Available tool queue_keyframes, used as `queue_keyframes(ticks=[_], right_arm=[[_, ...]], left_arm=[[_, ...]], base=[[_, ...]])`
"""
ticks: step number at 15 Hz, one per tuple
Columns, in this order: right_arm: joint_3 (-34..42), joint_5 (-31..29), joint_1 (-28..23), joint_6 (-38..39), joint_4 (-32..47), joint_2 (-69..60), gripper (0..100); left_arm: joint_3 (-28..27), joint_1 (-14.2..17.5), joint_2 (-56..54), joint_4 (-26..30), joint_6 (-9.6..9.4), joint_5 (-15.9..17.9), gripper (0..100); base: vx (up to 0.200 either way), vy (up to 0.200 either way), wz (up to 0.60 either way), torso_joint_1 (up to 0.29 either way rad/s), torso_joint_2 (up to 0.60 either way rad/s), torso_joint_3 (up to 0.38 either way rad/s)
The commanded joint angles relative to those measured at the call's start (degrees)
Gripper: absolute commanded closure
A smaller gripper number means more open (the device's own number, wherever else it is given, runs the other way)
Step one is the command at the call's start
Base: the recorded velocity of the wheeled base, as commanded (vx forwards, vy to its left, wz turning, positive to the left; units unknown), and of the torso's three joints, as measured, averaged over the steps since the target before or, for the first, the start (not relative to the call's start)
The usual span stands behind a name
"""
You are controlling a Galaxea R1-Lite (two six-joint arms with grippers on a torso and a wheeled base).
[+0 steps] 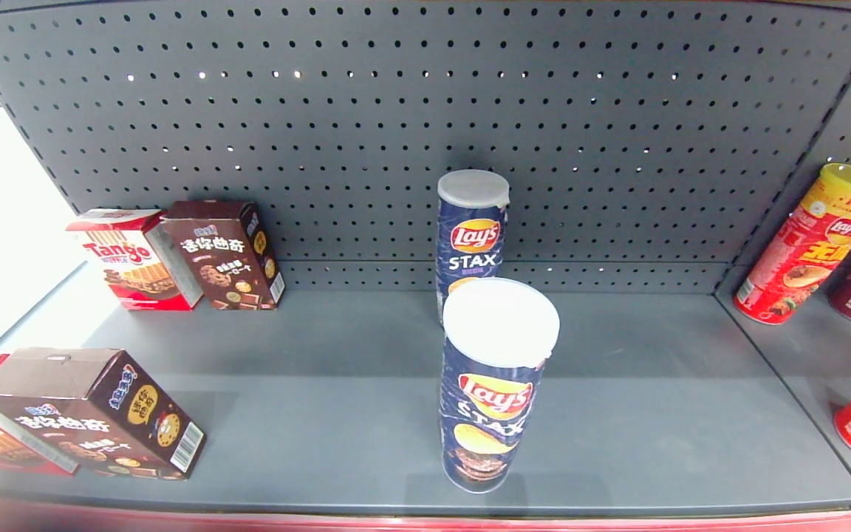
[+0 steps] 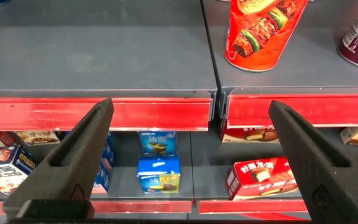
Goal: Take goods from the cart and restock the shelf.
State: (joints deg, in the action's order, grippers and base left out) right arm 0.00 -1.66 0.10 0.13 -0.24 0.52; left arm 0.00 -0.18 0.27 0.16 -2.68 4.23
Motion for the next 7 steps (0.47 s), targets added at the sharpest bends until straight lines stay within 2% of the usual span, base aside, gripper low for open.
queue_keyframes(ticks=[1,7], right_arm=[[0.0,-0.01,-0.01,-0.05,-0.02,0.09,0],[0.0,-0.01,-0.01,-0.05,-0.02,0.09,0]], left_arm=[[0.0,0.01,0.08,0.02,-0.04,-0.01,0],[0.0,0.01,0.08,0.02,0.05,-0.01,0]], base=[[0.0,0.0,0.0,0.0,0.0,0.0],[0.0,0.0,0.0,0.0,0.0,0.0]])
